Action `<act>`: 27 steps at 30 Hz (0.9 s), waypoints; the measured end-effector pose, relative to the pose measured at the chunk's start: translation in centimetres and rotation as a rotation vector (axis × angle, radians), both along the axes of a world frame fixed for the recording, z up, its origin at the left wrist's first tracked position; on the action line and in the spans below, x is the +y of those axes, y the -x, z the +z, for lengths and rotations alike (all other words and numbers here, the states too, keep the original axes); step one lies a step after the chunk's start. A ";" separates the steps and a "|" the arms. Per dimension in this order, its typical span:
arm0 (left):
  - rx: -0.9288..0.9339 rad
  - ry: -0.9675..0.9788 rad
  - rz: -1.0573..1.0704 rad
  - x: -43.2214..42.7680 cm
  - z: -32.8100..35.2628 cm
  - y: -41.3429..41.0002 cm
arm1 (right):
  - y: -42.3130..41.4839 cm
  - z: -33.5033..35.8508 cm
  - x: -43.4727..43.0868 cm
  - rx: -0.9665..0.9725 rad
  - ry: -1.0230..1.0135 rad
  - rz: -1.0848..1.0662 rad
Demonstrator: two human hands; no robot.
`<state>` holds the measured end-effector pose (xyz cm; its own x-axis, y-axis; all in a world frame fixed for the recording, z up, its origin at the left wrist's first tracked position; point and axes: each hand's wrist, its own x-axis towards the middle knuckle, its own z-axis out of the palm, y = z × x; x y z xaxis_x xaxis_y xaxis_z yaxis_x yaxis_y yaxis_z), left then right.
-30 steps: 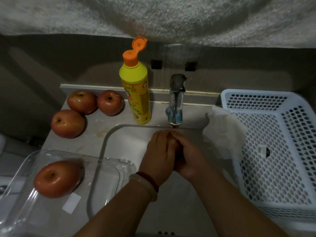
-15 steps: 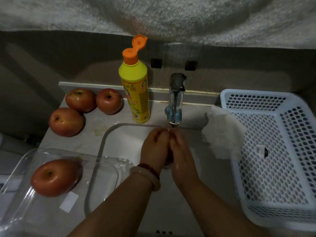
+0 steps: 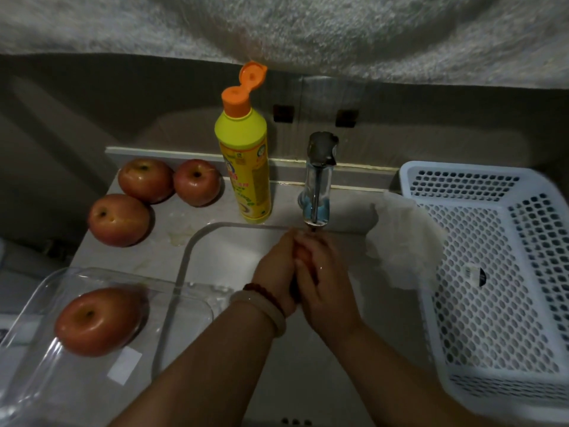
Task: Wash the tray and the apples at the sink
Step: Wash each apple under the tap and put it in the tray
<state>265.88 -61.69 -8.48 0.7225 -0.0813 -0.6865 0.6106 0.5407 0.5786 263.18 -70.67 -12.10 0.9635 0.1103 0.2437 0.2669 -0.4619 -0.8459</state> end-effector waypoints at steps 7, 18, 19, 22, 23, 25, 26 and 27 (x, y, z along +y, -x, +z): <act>0.008 -0.183 0.076 -0.6 -0.4 0.3 | -0.7 2.0 -0.4 0.448 -0.598 -0.199; -0.138 -0.318 0.015 -0.8 -0.1 0.5 | 1.1 -0.3 0.0 -0.011 -0.034 -0.039; -0.227 -0.490 -0.005 -1.0 -0.4 0.8 | 0.9 0.4 0.7 0.109 -0.219 -0.141; -0.494 -0.900 -0.054 -1.6 -0.5 1.7 | -1.2 1.8 0.9 0.760 -0.999 -0.327; -0.571 -0.982 -0.086 -1.7 -0.8 2.0 | -1.8 1.9 0.5 0.947 -1.168 -0.300; -0.632 -1.035 -0.101 -1.9 -1.1 2.3 | -2.5 2.0 -0.1 1.082 -1.173 -0.277; -0.584 -0.969 -0.091 -1.9 -1.1 2.0 | -2.6 1.8 0.1 1.045 -1.058 -0.272; -0.533 -0.903 -0.081 -1.8 -1.0 1.7 | -2.5 1.4 0.4 0.924 -0.880 -0.286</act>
<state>264.15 -63.52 -9.52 0.9643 0.2405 -0.1109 0.1732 -0.2563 0.9510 265.66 -70.28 -10.69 0.7750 0.0185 -0.6317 -0.5866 0.3929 -0.7082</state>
